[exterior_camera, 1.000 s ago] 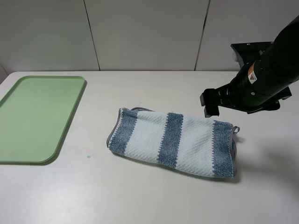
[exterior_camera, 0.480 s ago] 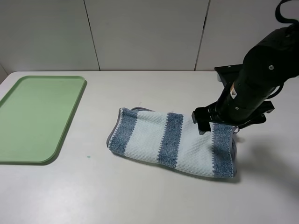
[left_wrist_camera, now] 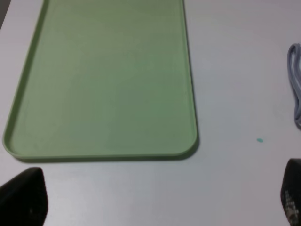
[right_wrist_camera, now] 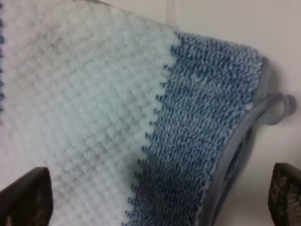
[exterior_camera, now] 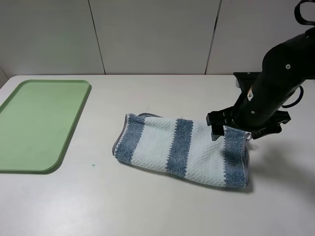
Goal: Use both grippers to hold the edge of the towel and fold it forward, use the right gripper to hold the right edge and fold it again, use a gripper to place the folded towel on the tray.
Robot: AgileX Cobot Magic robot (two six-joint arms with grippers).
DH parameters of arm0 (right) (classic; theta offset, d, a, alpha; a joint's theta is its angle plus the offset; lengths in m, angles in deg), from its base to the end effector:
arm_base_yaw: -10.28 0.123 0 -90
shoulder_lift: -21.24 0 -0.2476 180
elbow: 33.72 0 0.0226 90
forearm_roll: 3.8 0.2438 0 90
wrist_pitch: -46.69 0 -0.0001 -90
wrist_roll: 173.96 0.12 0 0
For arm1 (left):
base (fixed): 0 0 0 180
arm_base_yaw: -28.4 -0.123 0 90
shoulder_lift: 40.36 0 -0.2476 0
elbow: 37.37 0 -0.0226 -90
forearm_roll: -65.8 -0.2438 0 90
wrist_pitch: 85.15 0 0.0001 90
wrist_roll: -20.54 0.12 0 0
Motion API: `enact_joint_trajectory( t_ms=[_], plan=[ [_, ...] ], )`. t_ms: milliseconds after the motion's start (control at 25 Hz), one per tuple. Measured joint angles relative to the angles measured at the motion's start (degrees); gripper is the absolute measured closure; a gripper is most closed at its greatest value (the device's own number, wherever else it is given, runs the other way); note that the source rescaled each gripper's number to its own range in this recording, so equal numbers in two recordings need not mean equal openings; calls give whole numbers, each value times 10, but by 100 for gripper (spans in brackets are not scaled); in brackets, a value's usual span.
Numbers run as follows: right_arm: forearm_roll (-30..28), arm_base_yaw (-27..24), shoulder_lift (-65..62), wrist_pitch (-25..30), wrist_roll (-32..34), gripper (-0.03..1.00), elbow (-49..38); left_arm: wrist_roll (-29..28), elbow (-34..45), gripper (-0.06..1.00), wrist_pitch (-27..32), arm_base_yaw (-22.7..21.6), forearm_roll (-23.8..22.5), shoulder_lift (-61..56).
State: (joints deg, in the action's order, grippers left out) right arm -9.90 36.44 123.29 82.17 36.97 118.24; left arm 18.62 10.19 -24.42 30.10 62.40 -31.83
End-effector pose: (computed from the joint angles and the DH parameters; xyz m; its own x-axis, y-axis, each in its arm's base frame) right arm 0.2571 0.1180 0.1095 -0.9675 0.0115 -0.2525 -0.0029 0.9984 0.0565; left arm 0.0520 0.0047 0.2604 -0.4502 0.0089 -0.8929 -0.0186 0.9996 0.0193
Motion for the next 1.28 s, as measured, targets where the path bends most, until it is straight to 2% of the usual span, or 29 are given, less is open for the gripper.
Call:
enact_joint_trajectory(
  t_ms=[400,1280],
  plan=[
    [10,-45,6,-6,-23,-3,-29,0,0,-6,0,0,0,0],
    [21,-45,140,-77,-40,-3,-29,0,0,-6,0,0,0,0]
  ],
)
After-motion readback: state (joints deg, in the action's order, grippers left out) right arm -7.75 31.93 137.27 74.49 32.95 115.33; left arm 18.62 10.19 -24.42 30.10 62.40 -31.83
